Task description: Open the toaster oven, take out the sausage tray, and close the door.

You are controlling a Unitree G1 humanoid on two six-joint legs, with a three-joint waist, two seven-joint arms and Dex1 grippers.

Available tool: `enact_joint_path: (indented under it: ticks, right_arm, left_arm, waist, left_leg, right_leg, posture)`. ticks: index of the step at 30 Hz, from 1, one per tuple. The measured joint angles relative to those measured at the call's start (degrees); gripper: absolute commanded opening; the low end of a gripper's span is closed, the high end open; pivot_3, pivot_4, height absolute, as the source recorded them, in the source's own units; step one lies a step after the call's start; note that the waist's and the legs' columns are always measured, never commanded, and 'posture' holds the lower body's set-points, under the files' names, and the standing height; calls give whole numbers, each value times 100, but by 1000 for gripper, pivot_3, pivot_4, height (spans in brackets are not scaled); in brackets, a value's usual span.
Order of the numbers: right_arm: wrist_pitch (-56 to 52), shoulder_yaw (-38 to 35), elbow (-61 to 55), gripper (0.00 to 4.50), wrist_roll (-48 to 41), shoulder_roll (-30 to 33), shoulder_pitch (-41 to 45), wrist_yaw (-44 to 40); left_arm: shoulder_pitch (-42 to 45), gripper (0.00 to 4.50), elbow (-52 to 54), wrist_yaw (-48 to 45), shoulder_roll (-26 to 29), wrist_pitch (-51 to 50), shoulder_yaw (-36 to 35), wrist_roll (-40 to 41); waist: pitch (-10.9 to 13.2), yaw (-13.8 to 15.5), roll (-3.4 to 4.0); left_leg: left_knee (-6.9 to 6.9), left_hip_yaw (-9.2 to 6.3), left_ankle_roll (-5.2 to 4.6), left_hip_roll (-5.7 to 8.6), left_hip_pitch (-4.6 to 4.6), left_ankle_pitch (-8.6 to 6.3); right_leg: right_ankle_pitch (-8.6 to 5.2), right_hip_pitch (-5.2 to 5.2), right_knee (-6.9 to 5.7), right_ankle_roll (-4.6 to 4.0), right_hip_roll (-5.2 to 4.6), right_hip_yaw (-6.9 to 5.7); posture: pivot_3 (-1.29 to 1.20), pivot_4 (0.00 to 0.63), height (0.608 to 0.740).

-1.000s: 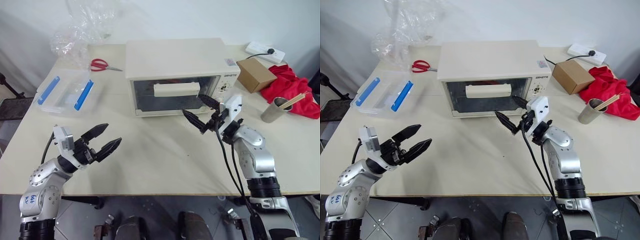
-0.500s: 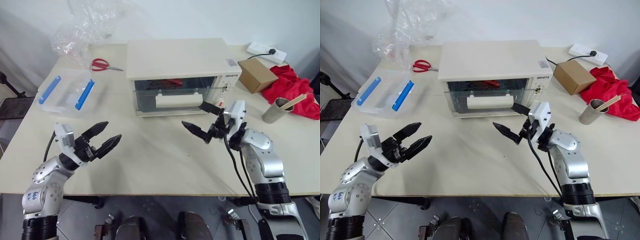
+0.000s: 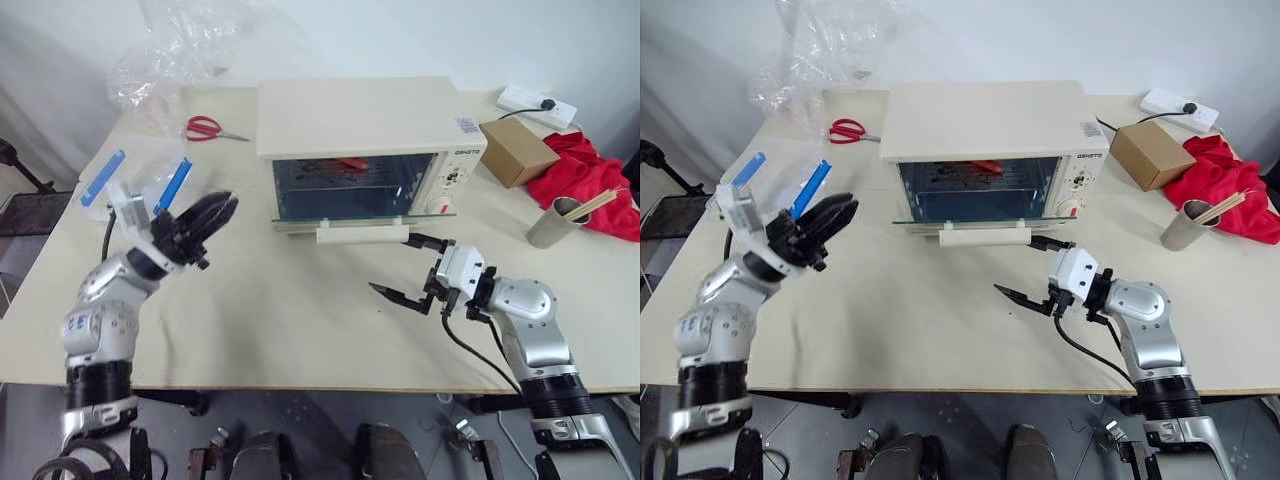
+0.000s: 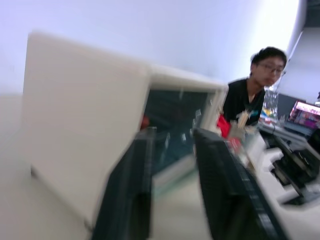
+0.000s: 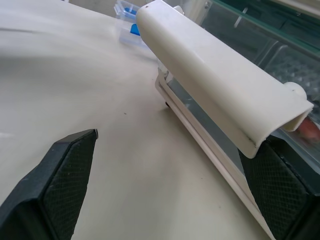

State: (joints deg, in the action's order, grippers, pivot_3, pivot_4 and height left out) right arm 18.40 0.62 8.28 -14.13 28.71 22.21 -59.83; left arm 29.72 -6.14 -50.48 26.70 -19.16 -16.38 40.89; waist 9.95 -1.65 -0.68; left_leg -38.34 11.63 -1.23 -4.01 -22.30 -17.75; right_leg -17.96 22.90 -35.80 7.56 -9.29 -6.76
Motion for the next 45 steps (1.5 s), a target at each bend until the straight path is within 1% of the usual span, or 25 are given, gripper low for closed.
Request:
enact_joint_path:
  ticks: [1, 3, 7, 12, 16, 18, 23, 25, 27, 29, 31, 33, 36, 38, 41, 43, 45]
  right_arm:
    - [47, 5, 20, 4500, 20, 2, 2, 20]
    - [147, 37, 64, 4500, 90, 4, 22, 34]
    - [199, 67, 110, 4500, 141, 10, 24, 63]
    - [196, 55, 77, 4500, 158, 70, -61, 203]
    - [172, -123, -66, 4500, 199, 302, -568, 386]
    - [156, -337, -253, 4500, 196, 468, -1043, 510]
    - [-35, -1300, -632, 4500, 135, 954, -2546, 834]
    - [-167, -1757, -678, 4500, 104, 1136, -2863, 970]
    - [-269, -2092, -839, 4500, 92, 1318, -2891, 1110]
    - [-279, -2183, -1065, 4500, 102, 1388, -2760, 1226]
    - [-325, -2118, -1218, 4500, 168, 1388, -2600, 1310]
    - [-445, -1926, -1315, 4500, 488, 1389, -2262, 1527]
    - [-1040, -1267, -1692, 4500, 1211, 1348, -1351, 1941]
    - [-1380, -788, -2009, 4500, 1528, 1153, -877, 2120]
    - [-1608, -37, -2053, 4500, 2013, 765, -315, 2311]
    - [-1598, 476, -1816, 4500, 2601, 501, 208, 2588]
    - [-1537, 849, -1532, 4500, 3119, 365, 637, 2849]
  left_arm:
    - [158, 12, -154, -28, -99, 74, 146, -117]
    - [378, 12, -421, -65, -233, 195, 456, -381]
    - [656, 12, -811, -234, -415, 309, 762, -619]
    - [847, 12, -1048, -378, -523, 353, 818, -681]
    - [815, 12, -1085, -520, -523, 287, 844, -691]
    - [779, 12, -1074, -604, -513, 261, 869, -721]
    - [555, 12, -1063, -717, -384, 158, 1063, -939]
    - [397, 12, -1050, -669, -320, 13, 1186, -1074]
    - [204, 12, -1034, -657, -300, -55, 1369, -1264]
    - [51, 12, -998, -663, -320, -64, 1577, -1410]
    - [-27, 12, -953, -657, -328, -72, 1641, -1444]
    - [-82, 12, -835, -644, -311, -94, 1632, -1448]
    - [-172, 12, -718, -561, -291, -60, 1632, -1510]
    - [-311, 12, -567, -538, -296, 49, 1613, -1532]
    - [-547, 599, -380, -491, -277, 158, 1375, -1493]
    - [-706, 1184, -143, -454, -279, 174, 1184, -1349]
    - [-885, 1813, 131, -460, -275, 281, 1025, -1255]
  waist:
    - [0, 0, 0]
    - [1, 1, -1]
    - [3, -19, -4]
    - [3, -3, -5]
    - [6, 26, -9]
    - [6, 41, -9]
    - [7, 59, -10]
    - [7, 58, -11]
    - [7, -11, -11]
    - [10, -41, -16]
    - [10, -30, -16]
    - [10, -22, -14]
    - [11, -29, -12]
    - [11, -6, -12]
    - [11, 6, -12]
    - [11, -8, -12]
    - [11, -5, -12]
  left_leg:
    - [1, 0, 0, 1, 0, 0]
    - [1, -1, 0, 2, 0, 0]
    - [3, -2, 1, -1, 1, 1]
    - [1, -3, 1, -1, 0, 2]
    - [-3, -8, 0, 0, -8, 1]
    - [-3, -10, 0, 3, -7, 1]
    - [-4, -13, -1, 4, -4, 1]
    - [-9, -11, -2, 4, -1, 1]
    - [-16, -8, -3, 2, 4, 1]
    - [-17, -8, 0, -8, 11, 2]
    - [-18, -11, 2, -12, 11, 3]
    - [-24, -9, 2, -12, 9, 3]
    - [-34, -7, 2, -15, 4, 2]
    - [-33, -13, 5, -20, 2, 1]
    - [-45, -15, 5, -19, -15, -2]
    - [-62, -10, 1, -18, -36, -4]
    - [-72, -12, 1, -19, -59, -4]
  right_leg:
    - [0, 0, 1, 0, 0, 0]
    - [0, 0, 2, 1, 1, -2]
    - [0, 0, 1, 1, 4, -2]
    - [0, -1, 2, 1, 4, -1]
    - [1, -2, 3, 3, 4, -4]
    - [1, -7, 6, 5, 3, -7]
    - [0, -15, 20, 7, 3, -4]
    - [0, -20, 23, 8, 3, 1]
    - [1, -20, 18, 10, 4, 9]
    - [-1, -21, 17, 5, 9, 9]
    - [-4, -19, 15, 1, 11, 9]
    - [-4, -17, 0, 1, 10, 11]
    - [-4, -8, -11, 0, 9, 15]
    - [-6, -8, -15, -4, 12, 8]
    - [-6, 0, -13, -4, 12, 2]
    - [-5, 19, -17, -1, 10, 6]
    - [-4, 42, -25, -1, 10, 5]
  posture:
    - [0, 150, 740]
    - [0, 150, 740]
    - [0, 150, 740]
    - [0, 150, 740]
    - [0, 150, 740]
    - [0, 150, 740]
    - [0, 150, 740]
    - [0, 150, 740]
    - [0, 150, 740]
    - [0, 150, 740]
    - [0, 150, 740]
    - [0, 150, 740]
    - [0, 150, 740]
    - [0, 150, 740]
    - [0, 150, 740]
    - [0, 150, 740]
    - [0, 150, 740]
